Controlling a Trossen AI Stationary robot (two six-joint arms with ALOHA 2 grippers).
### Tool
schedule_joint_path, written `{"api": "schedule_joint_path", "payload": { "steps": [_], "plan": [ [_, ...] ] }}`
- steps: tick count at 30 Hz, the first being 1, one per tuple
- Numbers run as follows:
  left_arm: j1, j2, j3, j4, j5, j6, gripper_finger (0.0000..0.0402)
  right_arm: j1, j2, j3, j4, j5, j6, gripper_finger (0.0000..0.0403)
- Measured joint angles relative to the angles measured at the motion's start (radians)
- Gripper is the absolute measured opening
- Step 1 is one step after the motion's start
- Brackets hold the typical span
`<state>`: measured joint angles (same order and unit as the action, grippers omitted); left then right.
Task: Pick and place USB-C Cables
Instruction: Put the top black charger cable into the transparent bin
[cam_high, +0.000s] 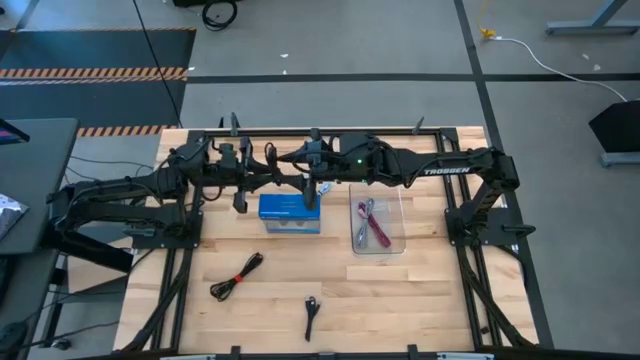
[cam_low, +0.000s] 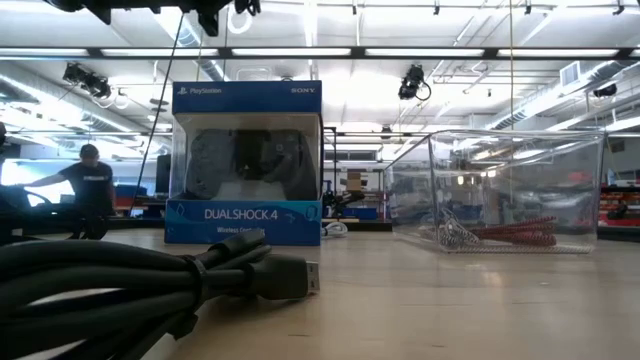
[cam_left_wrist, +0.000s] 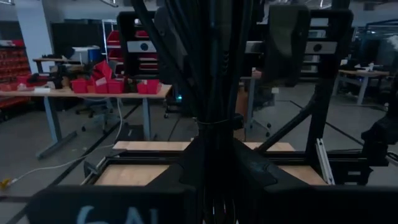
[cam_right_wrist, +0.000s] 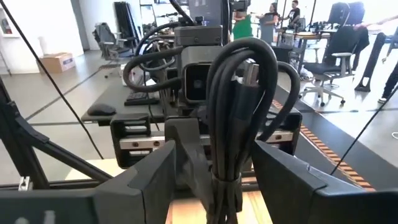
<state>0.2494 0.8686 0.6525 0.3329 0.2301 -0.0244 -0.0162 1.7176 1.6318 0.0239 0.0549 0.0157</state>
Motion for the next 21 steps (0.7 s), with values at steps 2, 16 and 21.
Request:
{"api": "schedule_joint_path", "payload": {
  "steps": [2,16,21],
  "plan": [
    [-0.004,0.010,0.000,0.020,0.001,-0.006,0.0057,0.000,0.000,0.000,0.002,-0.004,0.000,0.0217],
    [-0.072,0.069,0.000,0.129,0.001,-0.018,0.0057,-0.013,0.000,0.000,0.005,-0.015,-0.008,0.0217],
    [-0.075,0.123,0.006,0.165,0.006,-0.022,0.0057,-0.013,0.000,0.000,0.004,-0.054,0.014,0.0217]
  ]
}}
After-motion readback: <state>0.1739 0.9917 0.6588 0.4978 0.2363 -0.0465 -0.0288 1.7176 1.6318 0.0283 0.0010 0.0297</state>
